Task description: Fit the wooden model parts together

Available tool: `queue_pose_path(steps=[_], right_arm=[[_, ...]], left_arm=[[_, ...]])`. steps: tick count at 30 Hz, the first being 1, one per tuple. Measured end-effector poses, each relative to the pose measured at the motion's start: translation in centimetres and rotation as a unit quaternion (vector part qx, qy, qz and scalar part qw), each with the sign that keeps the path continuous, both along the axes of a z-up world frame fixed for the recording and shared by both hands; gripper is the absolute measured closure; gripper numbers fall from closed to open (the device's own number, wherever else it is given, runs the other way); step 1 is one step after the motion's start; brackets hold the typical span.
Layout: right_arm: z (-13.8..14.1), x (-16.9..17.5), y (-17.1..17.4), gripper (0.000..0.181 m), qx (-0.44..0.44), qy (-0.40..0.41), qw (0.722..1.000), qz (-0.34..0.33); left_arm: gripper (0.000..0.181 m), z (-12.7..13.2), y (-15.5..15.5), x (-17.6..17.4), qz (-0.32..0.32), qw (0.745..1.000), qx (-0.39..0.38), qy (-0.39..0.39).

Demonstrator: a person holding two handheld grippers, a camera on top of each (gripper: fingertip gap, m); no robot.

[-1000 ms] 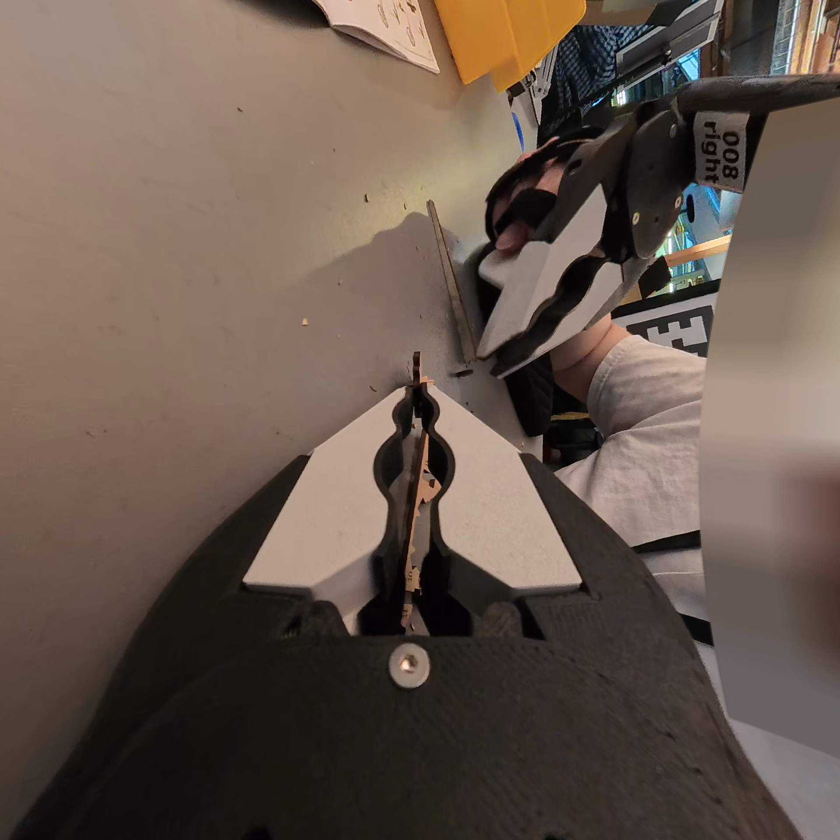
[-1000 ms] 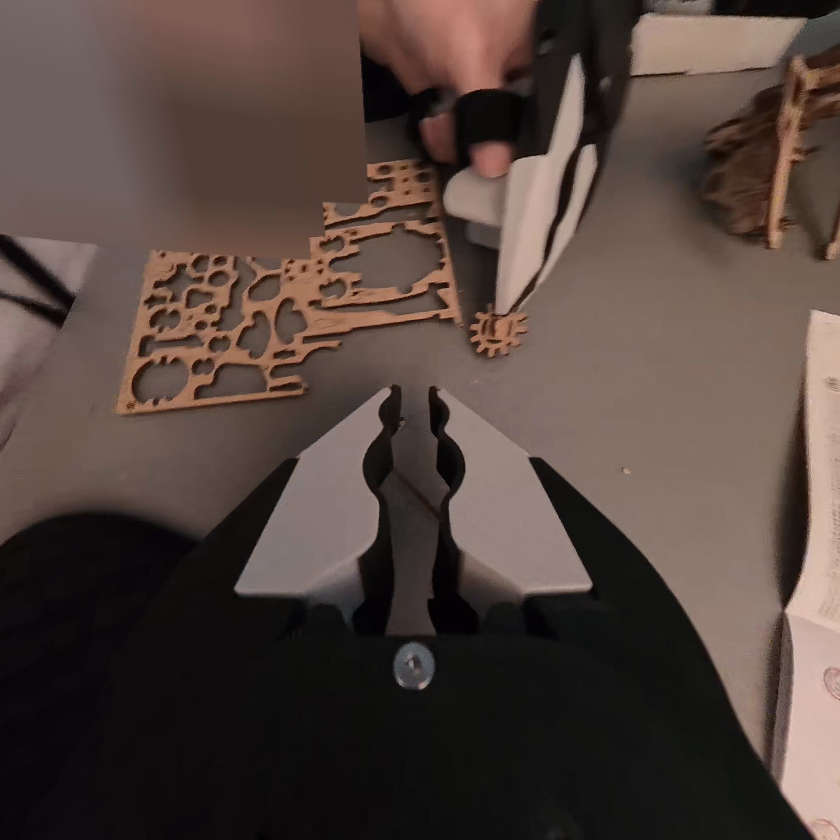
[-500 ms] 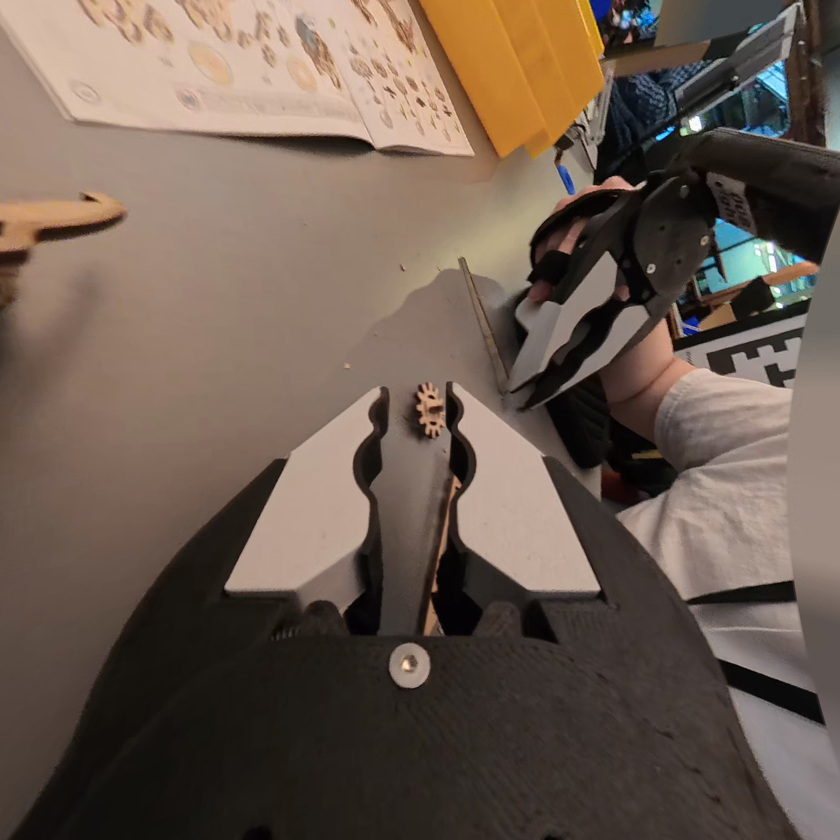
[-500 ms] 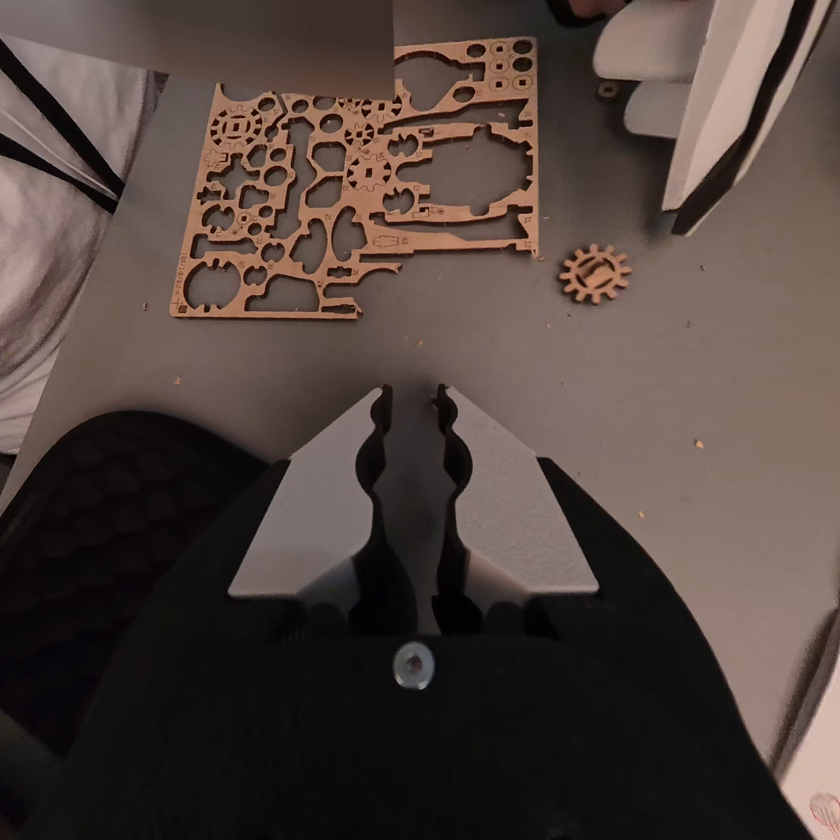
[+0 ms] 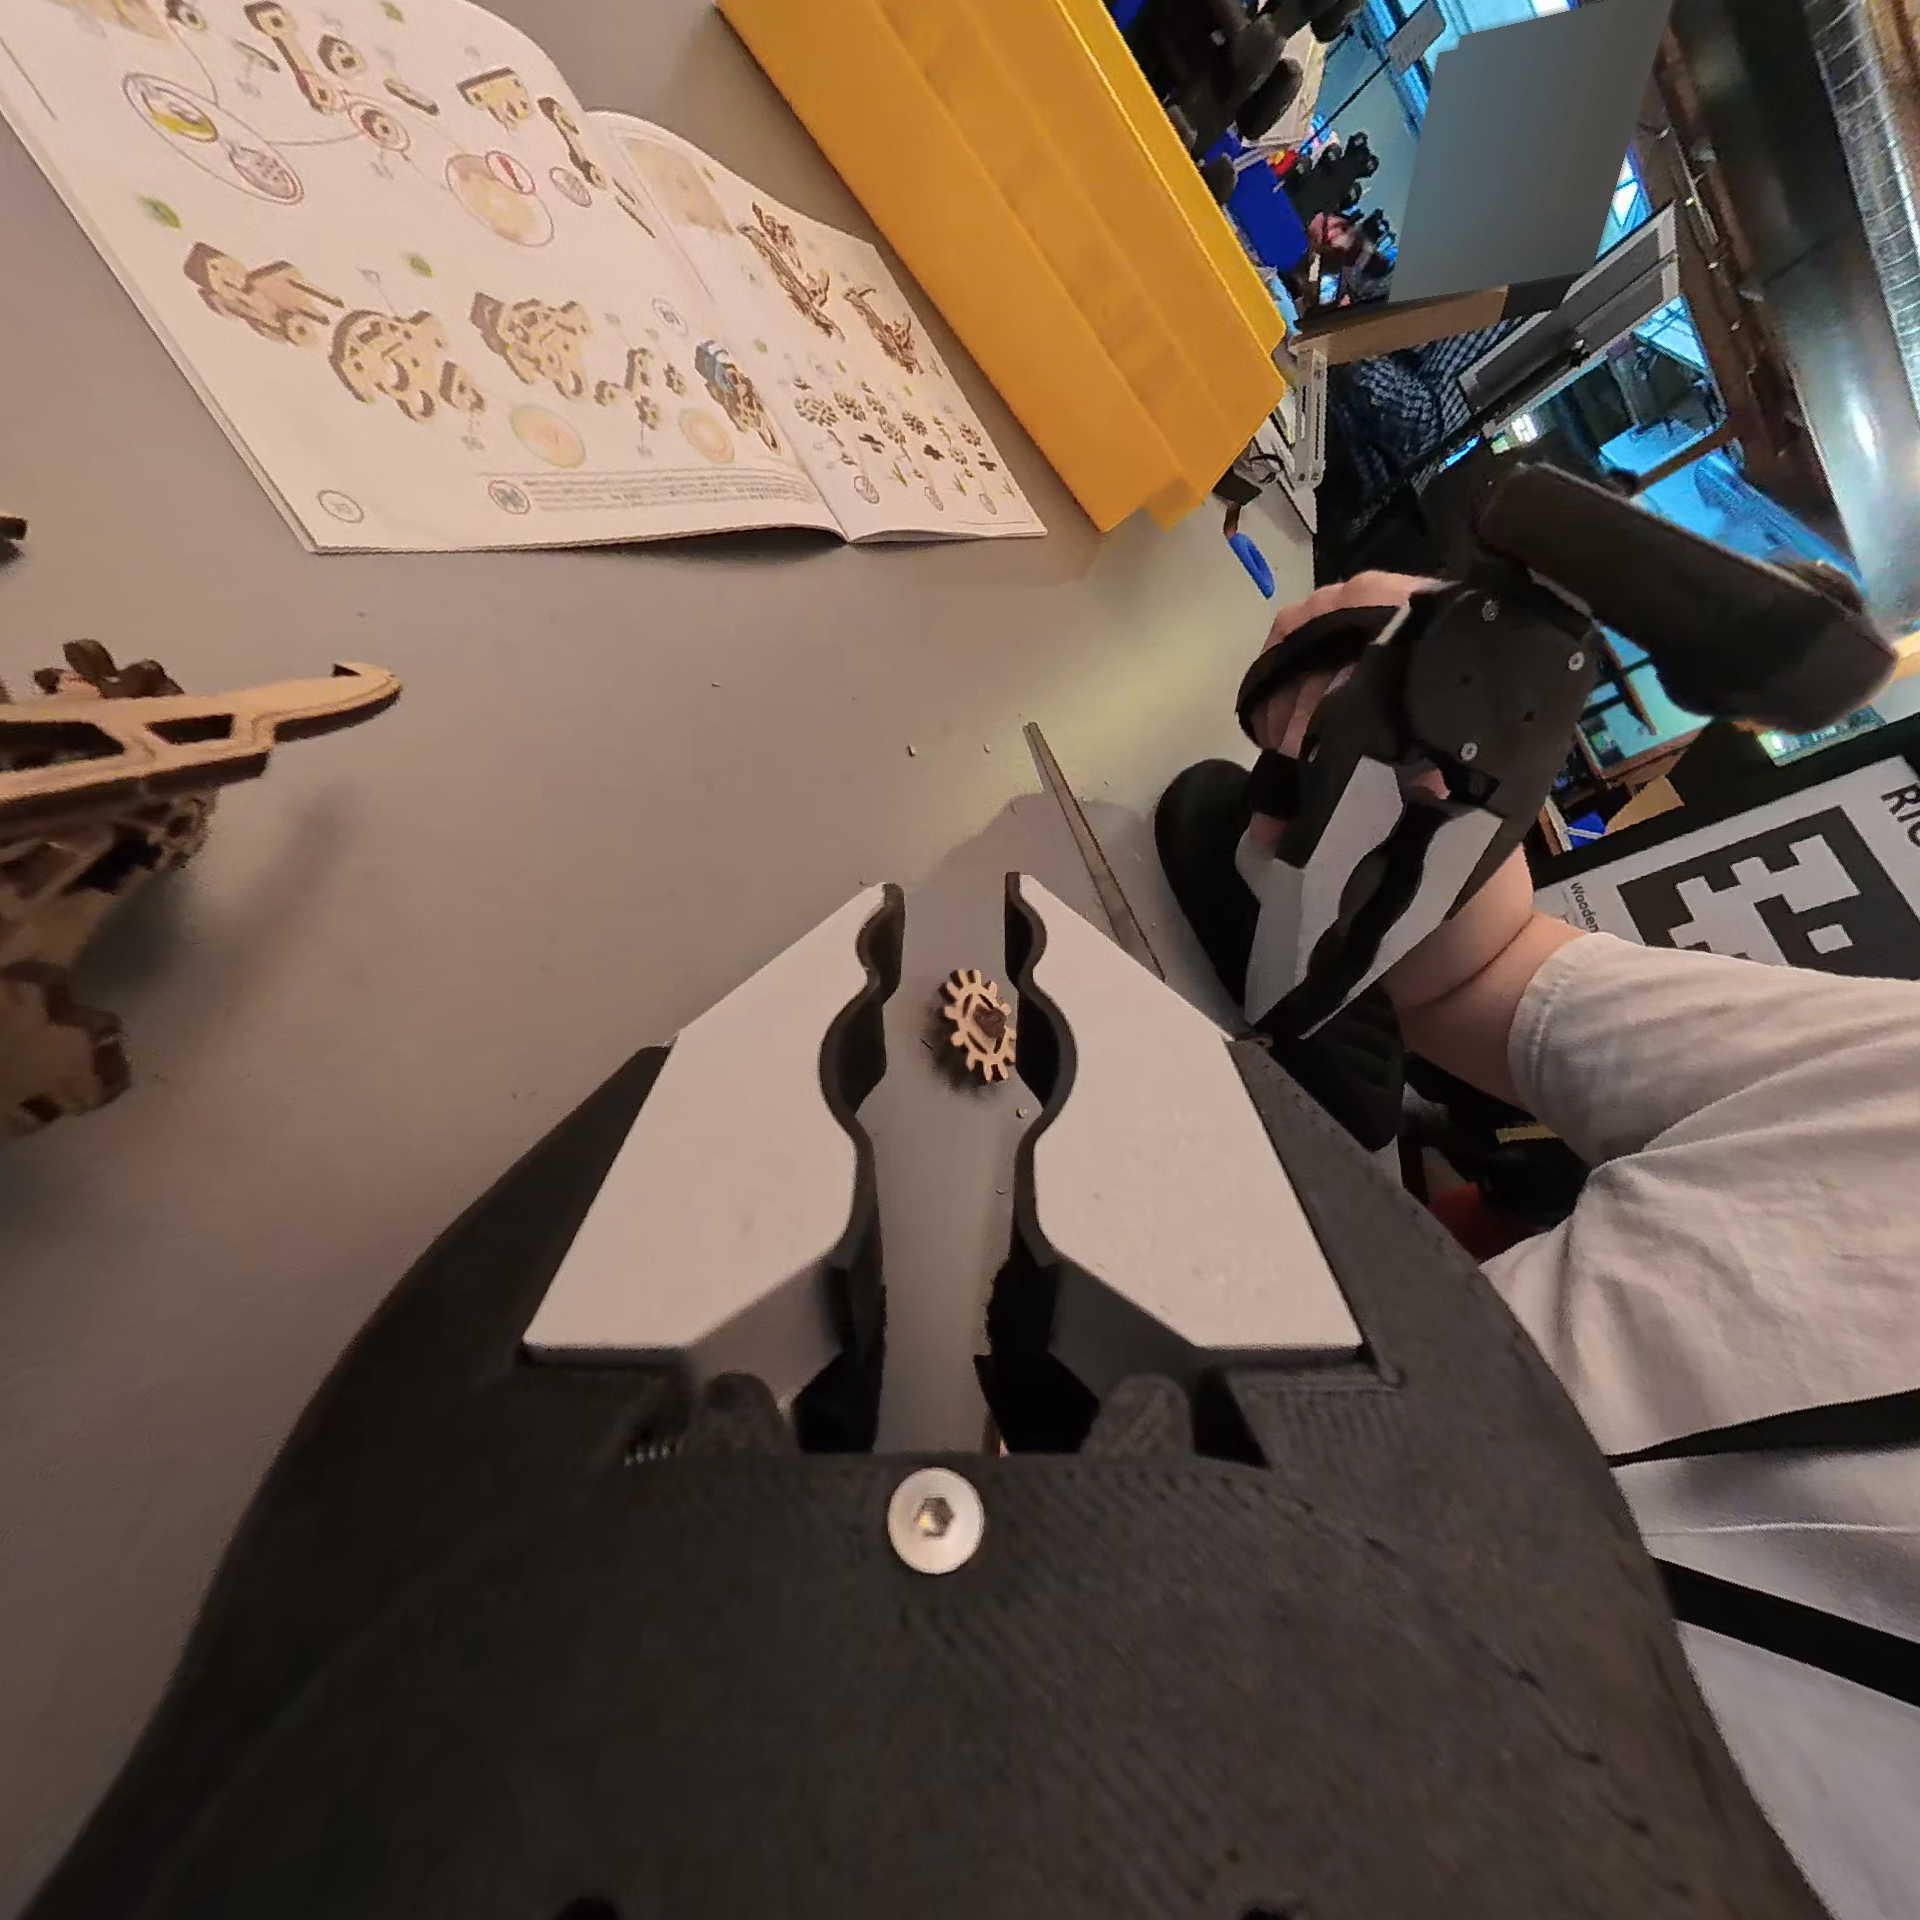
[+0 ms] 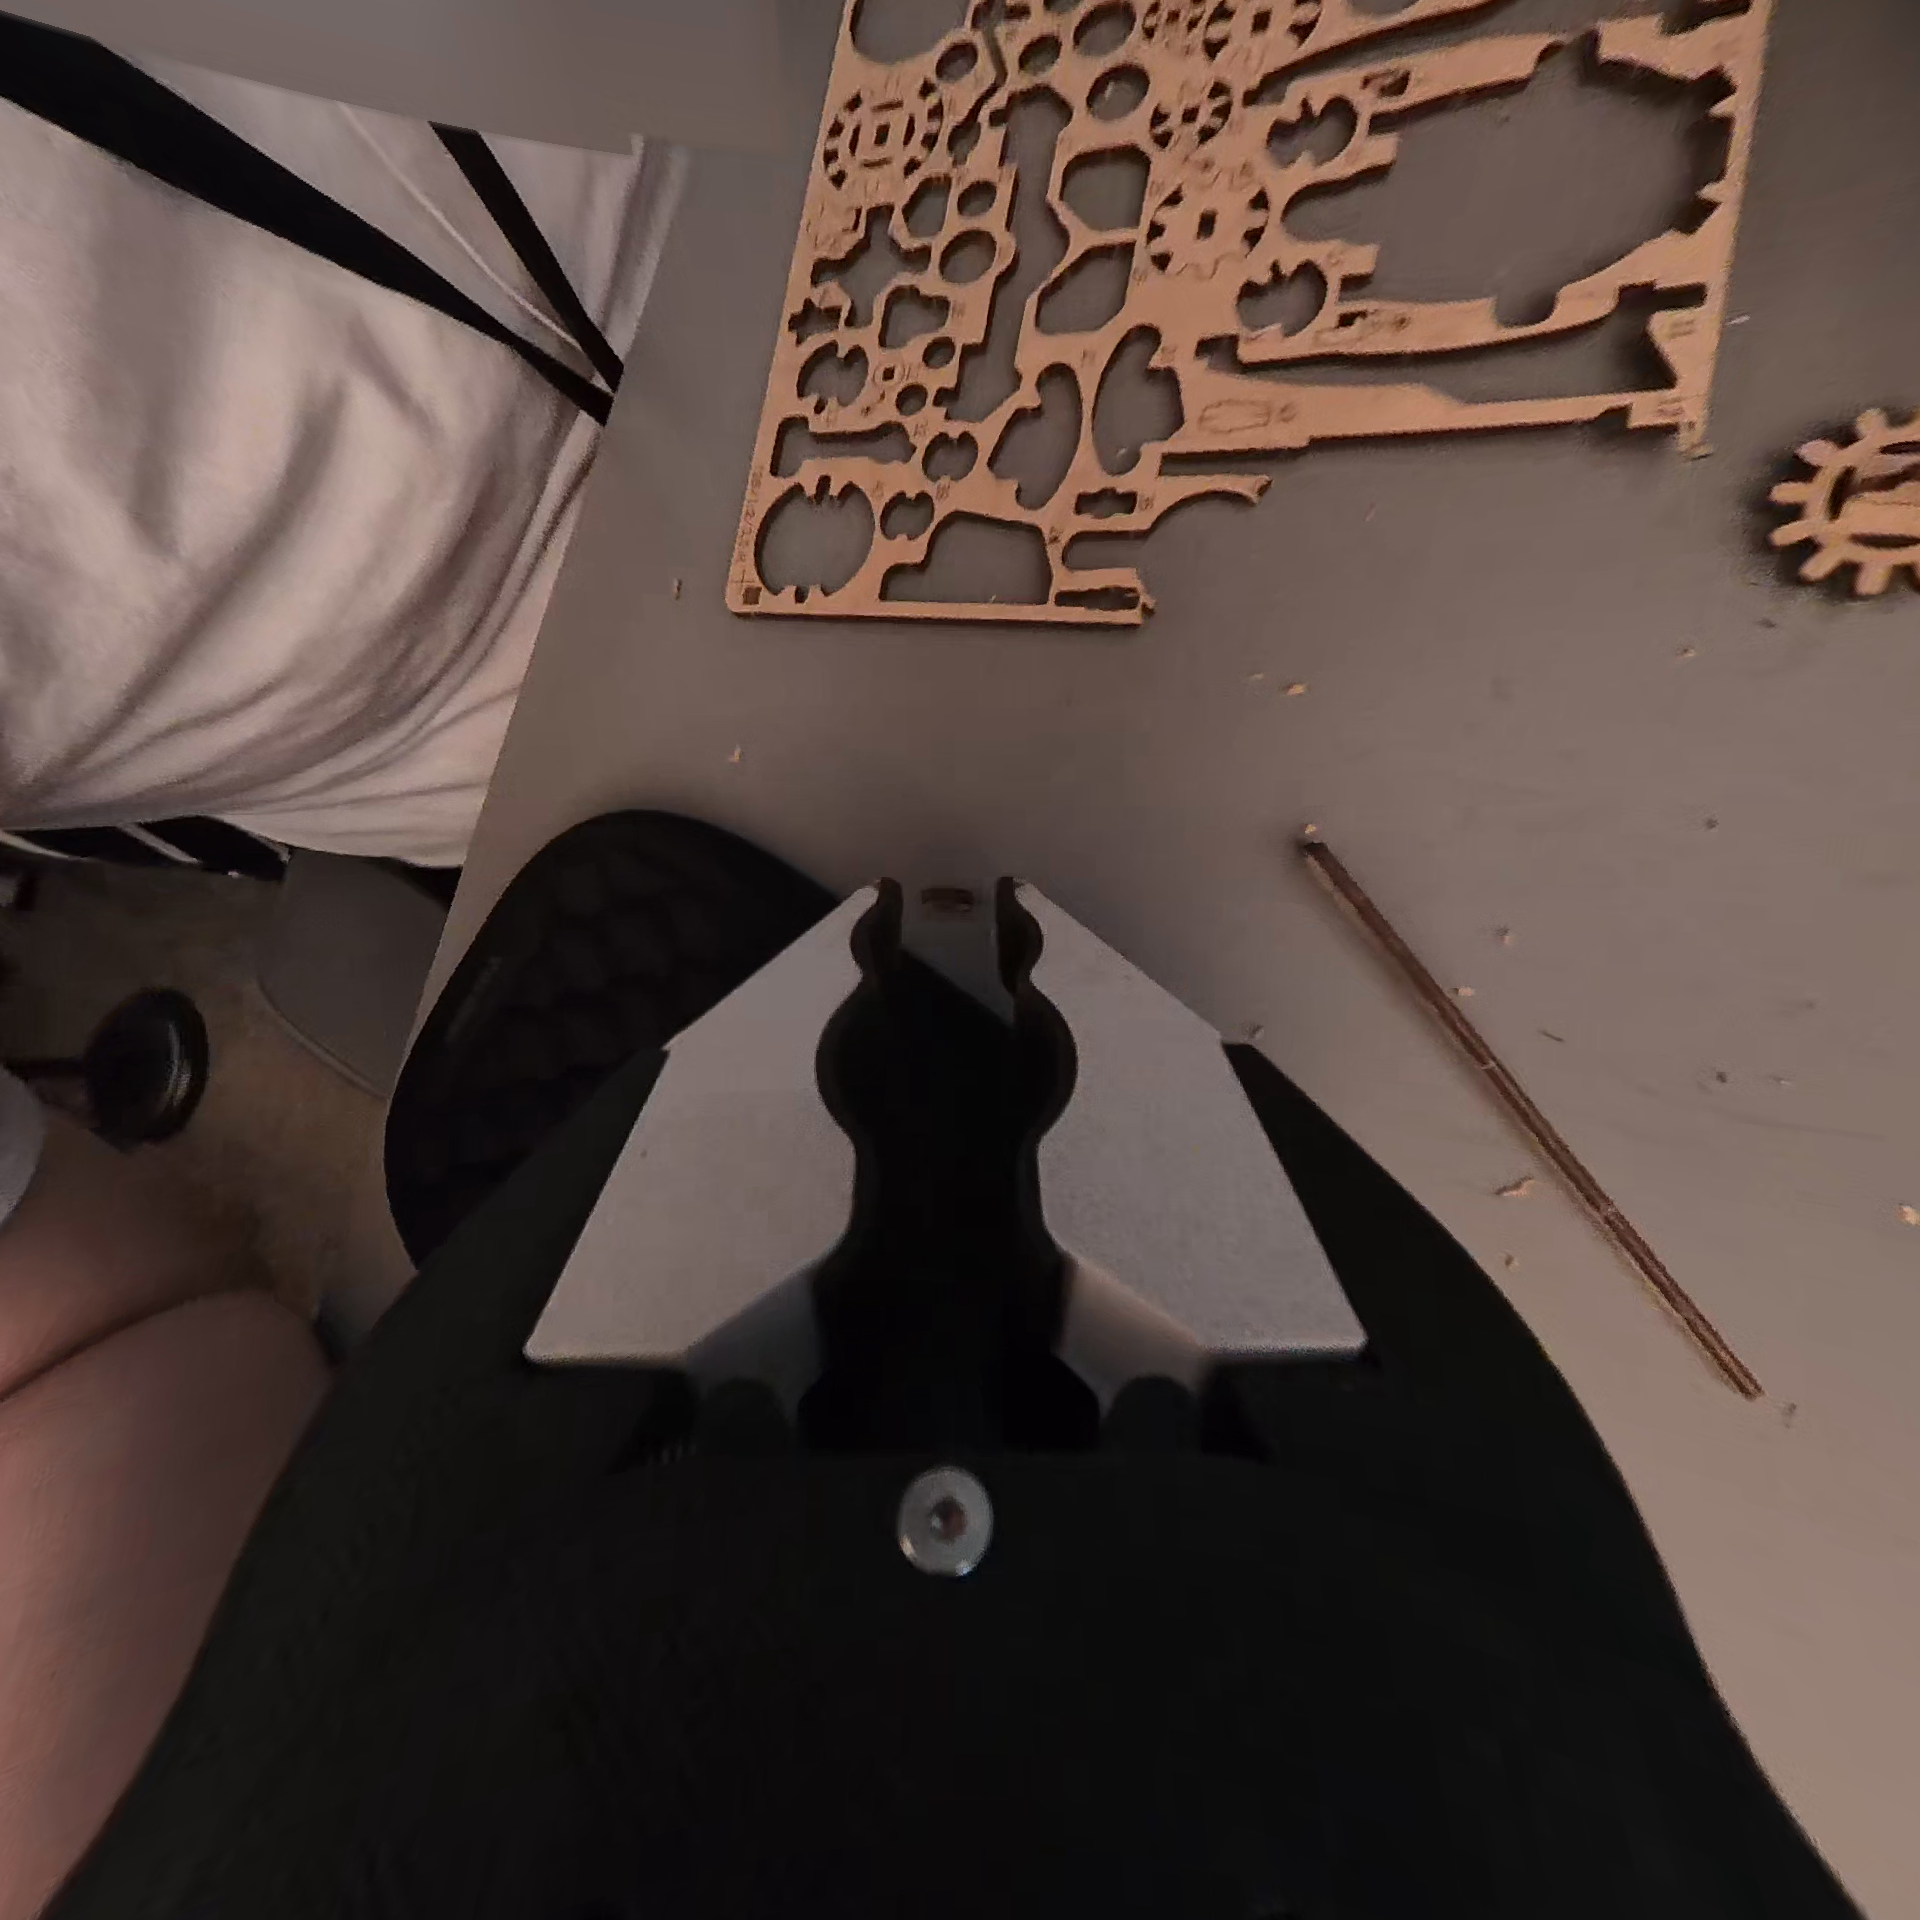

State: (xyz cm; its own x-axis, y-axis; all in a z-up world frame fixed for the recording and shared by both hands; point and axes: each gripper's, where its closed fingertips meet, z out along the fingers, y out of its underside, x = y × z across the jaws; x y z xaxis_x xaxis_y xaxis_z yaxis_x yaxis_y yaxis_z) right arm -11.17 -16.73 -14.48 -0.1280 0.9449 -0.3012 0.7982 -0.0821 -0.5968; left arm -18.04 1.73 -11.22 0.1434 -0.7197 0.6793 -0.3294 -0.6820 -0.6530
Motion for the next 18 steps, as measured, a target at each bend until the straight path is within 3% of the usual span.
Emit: queue_pose_path(steps=[5, 10, 12, 18], right_arm=[[-0.8, 0.2, -0.3, 0.179, 0.016, -0.027, 0.999, 0.013], [-0.2, 0.1, -1.3, 0.170, -0.014, -0.038, 0.999, 0.007], [0.7, -0.6, -2.0, 0.163, -0.024, -0.028, 0.999, -0.017], [-0.5, -0.4, -3.3, 0.160, 0.040, -0.141, 0.982, -0.115]], left_arm=[[0.166, -0.1, -0.3, 0.1, -0.008, 1.000, 0.002, 0.002], [0.167, 0.3, -0.3, 0.1, -0.009, 1.000, 0.001, -0.008], [0.167, 0.5, -0.2, 0.1, -0.007, 1.000, 0.005, -0.011], [0.167, 0.6, -0.1, 0.0, -0.001, 1.000, 0.020, -0.008]])
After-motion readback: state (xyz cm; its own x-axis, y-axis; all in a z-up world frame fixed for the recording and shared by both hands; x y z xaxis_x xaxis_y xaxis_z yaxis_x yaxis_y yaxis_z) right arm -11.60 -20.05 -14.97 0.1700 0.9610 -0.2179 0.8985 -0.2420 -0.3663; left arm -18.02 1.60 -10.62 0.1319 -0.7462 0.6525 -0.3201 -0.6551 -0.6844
